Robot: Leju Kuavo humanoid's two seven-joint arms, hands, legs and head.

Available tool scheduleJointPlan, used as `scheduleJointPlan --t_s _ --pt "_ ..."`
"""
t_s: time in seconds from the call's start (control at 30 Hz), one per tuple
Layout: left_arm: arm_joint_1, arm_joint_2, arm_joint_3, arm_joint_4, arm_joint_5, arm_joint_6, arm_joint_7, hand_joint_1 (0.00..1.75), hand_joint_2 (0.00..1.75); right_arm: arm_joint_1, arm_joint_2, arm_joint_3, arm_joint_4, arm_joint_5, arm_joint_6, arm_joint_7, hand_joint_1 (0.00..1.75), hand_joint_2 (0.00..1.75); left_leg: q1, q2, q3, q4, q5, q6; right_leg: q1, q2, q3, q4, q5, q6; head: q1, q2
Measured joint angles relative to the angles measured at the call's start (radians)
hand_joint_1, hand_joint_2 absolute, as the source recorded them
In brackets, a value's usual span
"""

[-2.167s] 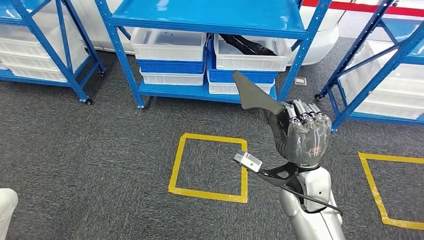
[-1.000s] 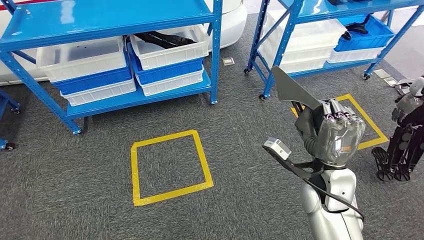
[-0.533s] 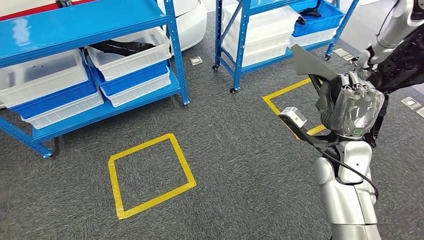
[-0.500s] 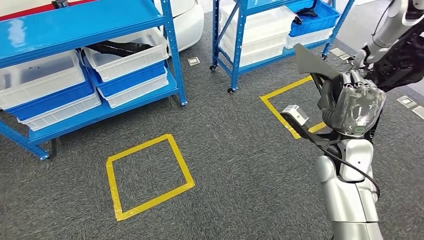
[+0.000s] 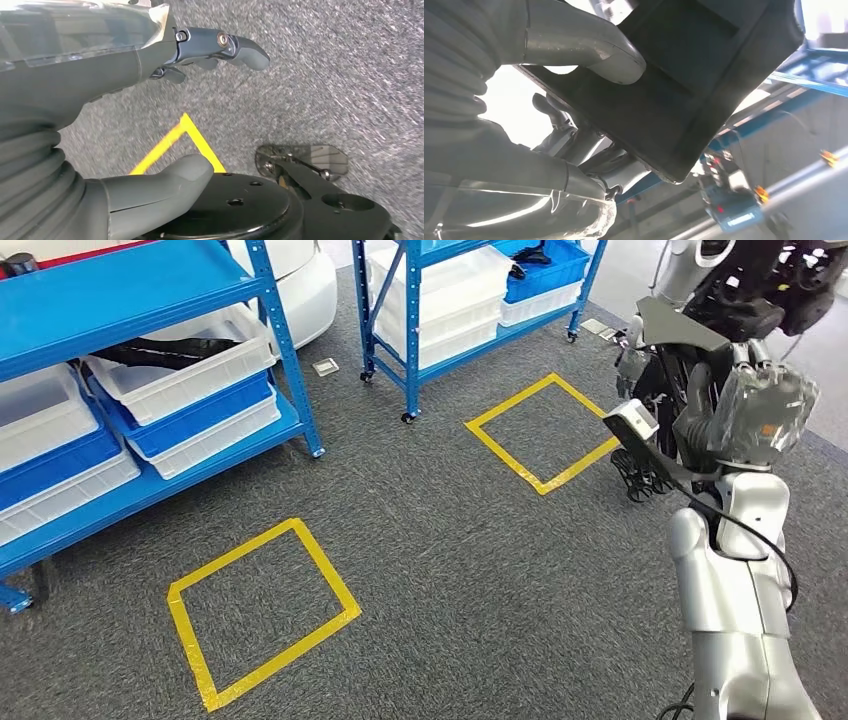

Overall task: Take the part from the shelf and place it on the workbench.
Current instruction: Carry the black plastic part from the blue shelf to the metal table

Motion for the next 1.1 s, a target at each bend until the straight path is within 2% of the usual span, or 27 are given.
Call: scheduleJointPlan --t_s 0.03,0.07,0.1,0.13,0.2,0.23,0.27,0.33,0.4,0.43,0.47,0.5,0.57,0.63,0.67,0.7,0.73,0.8,0.83,0.87,0.9,0.93,0.97,1.0,1.03,1.07,1.1 --pt "-0.001 0.000 0.000 0.000 0.001 0.006 0.004 0.00 1.75 -0.045 -0.002 0.000 0.053 -0.003 -0.004 -0.004 1.75 1.75 -0.002 0.013 -0.001 0.003 -0.001 -0.004 -0.003 -0.023 0.040 -0.073 0.020 0.010 0.000 0.000" --pt "-0.002 -0.001 0.000 0.000 0.003 0.010 0.006 0.00 1.75 -0.086 -0.003 0.000 0.098 -0.005 -0.008 -0.007 1.75 1.75 -0.005 0.023 -0.002 0.007 -0.004 -0.010 -0.002 -0.040 0.075 -0.133 0.035 0.013 0.001 0.000" --pt "-0.003 -0.001 0.000 0.000 0.004 0.012 0.007 0.00 1.75 -0.121 -0.003 0.000 0.138 -0.007 -0.014 -0.008 1.75 1.75 -0.008 0.031 -0.003 0.010 -0.006 -0.016 -0.001 -0.051 0.098 -0.172 0.043 0.009 0.000 0.000" --pt "-0.003 0.000 0.000 -0.001 0.005 0.014 0.007 0.00 1.75 -0.148 -0.004 0.000 0.175 -0.008 -0.019 -0.007 1.75 1.75 -0.011 0.039 -0.003 0.011 -0.007 -0.021 0.002 -0.054 0.106 -0.188 0.044 0.001 -0.002 0.000" --pt "-0.004 0.000 0.001 -0.001 0.007 0.017 0.009 0.00 1.75 -0.195 -0.005 0.000 0.249 -0.008 -0.027 -0.003 1.75 1.75 -0.010 0.053 -0.003 0.012 -0.007 -0.031 0.005 -0.030 0.101 -0.188 0.049 -0.016 -0.006 0.000" --pt "-0.005 0.000 0.001 -0.001 0.007 0.018 0.011 0.00 1.75 -0.218 -0.005 0.000 0.286 -0.009 -0.030 -0.001 1.75 1.75 -0.007 0.043 -0.006 0.018 -0.014 -0.036 0.003 -0.020 0.098 -0.188 0.052 -0.023 -0.008 0.000" --pt "-0.006 -0.001 0.001 0.000 0.007 0.020 0.012 0.00 1.75 -0.241 -0.005 0.001 0.321 -0.010 -0.033 0.001 1.75 1.75 -0.005 0.020 -0.014 0.038 -0.030 -0.041 0.002 -0.011 0.096 -0.189 0.054 -0.029 -0.010 0.000" --pt "-0.008 -0.002 0.001 0.000 0.007 0.021 0.014 0.00 1.75 -0.282 -0.004 0.002 0.386 -0.012 -0.043 0.004 1.75 1.75 -0.002 -0.042 -0.060 0.141 -0.094 -0.048 0.001 0.008 0.090 -0.189 0.060 -0.039 -0.017 0.000" --pt "-0.007 -0.004 0.001 0.000 0.007 0.022 0.015 0.00 1.75 -0.306 -0.001 0.005 0.442 -0.012 -0.055 0.005 1.75 1.75 -0.002 -0.068 -0.123 0.274 -0.149 -0.046 0.008 0.031 0.086 -0.189 0.063 -0.047 -0.021 0.000" --pt "-0.007 -0.004 0.001 0.000 0.007 0.023 0.017 0.00 1.75 -0.311 0.000 0.006 0.465 -0.012 -0.058 0.004 1.75 1.75 -0.002 -0.071 -0.139 0.304 -0.151 -0.042 0.013 0.045 0.085 -0.189 0.065 -0.049 -0.021 0.000" --pt "-0.007 -0.004 0.001 0.000 0.007 0.025 0.019 0.00 1.75 -0.316 0.002 0.006 0.486 -0.013 -0.061 0.003 1.75 1.75 -0.003 -0.073 -0.139 0.298 -0.134 -0.037 0.016 0.060 0.085 -0.189 0.066 -0.051 -0.021 0.000" --pt "-0.007 -0.005 0.001 0.000 0.007 0.028 0.021 0.00 1.75 -0.321 0.003 0.007 0.502 -0.015 -0.063 0.002 1.75 1.75 -0.004 -0.079 -0.120 0.254 -0.102 -0.030 0.020 0.074 0.085 -0.189 0.067 -0.051 -0.021 0.000" --pt "-0.007 -0.008 0.001 0.000 0.006 0.037 0.027 0.00 1.75 -0.334 0.005 0.007 0.530 -0.017 -0.066 0.000 1.75 1.75 -0.005 -0.123 -0.058 0.122 -0.035 -0.013 0.024 0.100 0.084 -0.188 0.069 -0.050 -0.021 0.000" --pt "-0.008 -0.013 0.001 0.001 0.006 0.047 0.032 0.00 1.75 -0.350 0.008 0.008 0.553 -0.016 -0.068 0.000 1.75 1.75 -0.007 -0.156 -0.022 0.043 -0.010 -0.004 0.022 0.123 0.078 -0.187 0.073 -0.044 -0.018 0.000" --pt "-0.008 -0.015 0.001 0.001 0.006 0.051 0.035 0.00 1.75 -0.357 0.008 0.009 0.564 -0.016 -0.069 0.000 1.75 1.75 -0.009 -0.154 -0.018 0.033 -0.012 -0.003 0.020 0.135 0.074 -0.188 0.076 -0.038 -0.018 0.000" --pt "-0.008 -0.018 0.001 0.001 0.006 0.055 0.037 0.00 1.75 -0.361 0.008 0.010 0.573 -0.015 -0.070 0.000 1.75 1.75 -0.010 -0.140 -0.016 0.027 -0.009 -0.003 0.018 0.149 0.070 -0.191 0.080 -0.032 -0.018 0.000" --pt "-0.009 -0.021 0.001 0.001 0.006 0.059 0.039 0.00 1.75 -0.362 0.006 0.010 0.580 -0.014 -0.071 -0.001 1.75 1.75 -0.010 -0.126 -0.013 0.020 -0.005 -0.001 0.017 0.148 0.064 -0.188 0.081 -0.028 -0.019 0.000" --pt "-0.010 -0.024 0.001 0.001 0.006 0.068 0.043 0.00 1.75 -0.368 0.003 0.011 0.593 -0.012 -0.074 -0.001 1.75 1.75 -0.005 -0.099 -0.006 0.002 0.006 0.006 0.023 0.102 0.034 -0.140 0.057 -0.026 -0.011 0.000" --pt "-0.009 -0.025 0.001 0.001 0.006 0.072 0.045 0.00 1.75 -0.371 0.003 0.012 0.599 -0.012 -0.075 -0.001 1.75 1.75 -0.006 -0.084 -0.005 -0.002 0.009 0.007 0.023 0.066 0.005 -0.083 0.032 -0.029 -0.007 0.000" --pt "-0.008 -0.025 0.001 0.002 0.006 0.074 0.047 0.00 1.75 -0.374 0.005 0.012 0.606 -0.011 -0.075 -0.001 1.75 1.75 -0.007 -0.070 -0.005 -0.004 0.010 0.009 0.023 0.040 -0.027 -0.017 0.005 -0.029 -0.002 0.000" --pt "-0.008 -0.025 0.001 0.002 0.006 0.076 0.049 0.00 1.75 -0.374 0.007 0.013 0.612 -0.011 -0.075 0.000 1.75 1.75 -0.008 -0.055 -0.006 -0.004 0.010 0.010 0.020 0.028 -0.057 0.045 -0.017 -0.027 -0.002 0.000" --pt "-0.007 -0.026 0.001 0.002 0.006 0.078 0.051 0.00 1.75 -0.372 0.008 0.013 0.619 -0.011 -0.075 0.002 1.75 1.75 -0.009 -0.040 -0.007 -0.004 0.009 0.009 0.015 0.020 -0.075 0.083 -0.027 -0.022 -0.002 0.000" --pt "-0.007 -0.026 0.001 0.002 0.006 0.081 0.053 0.00 1.75 -0.371 0.008 0.013 0.625 -0.010 -0.075 0.004 1.75 1.75 -0.009 -0.027 -0.008 -0.003 0.008 0.008 0.011 0.015 -0.072 0.081 -0.022 -0.014 -0.001 0.000" --pt "-0.007 -0.026 0.001 0.002 0.006 0.083 0.054 0.00 1.75 -0.372 0.008 0.013 0.631 -0.009 -0.075 0.006 1.75 1.75 -0.009 -0.014 -0.007 -0.003 0.006 0.006 0.006 0.008 -0.048 0.040 -0.005 -0.003 -0.002 0.000" --pt "-0.007 -0.026 0.001 0.002 0.006 0.084 0.056 0.00 1.75 -0.374 0.007 0.013 0.635 -0.009 -0.075 0.009 1.75 1.75 -0.009 -0.002 -0.005 -0.002 0.004 0.002 0.002 -0.012 -0.006 -0.033 0.021 0.009 -0.001 0.000" --pt "-0.007 -0.025 0.001 0.001 0.006 0.085 0.057 0.00 1.75 -0.377 0.007 0.013 0.639 -0.009 -0.075 0.010 1.75 1.75 -0.012 0.008 -0.004 0.000 0.000 -0.004 0.003 -0.037 0.036 -0.103 0.041 0.015 0.000 0.000" --pt "-0.007 -0.025 0.001 0.001 0.006 0.086 0.058 0.00 1.75 -0.381 0.007 0.013 0.642 -0.009 -0.075 0.011 1.75 1.75 -0.015 0.017 -0.002 0.003 -0.005 -0.009 0.004 -0.054 0.067 -0.156 0.056 0.016 0.000 0.000"
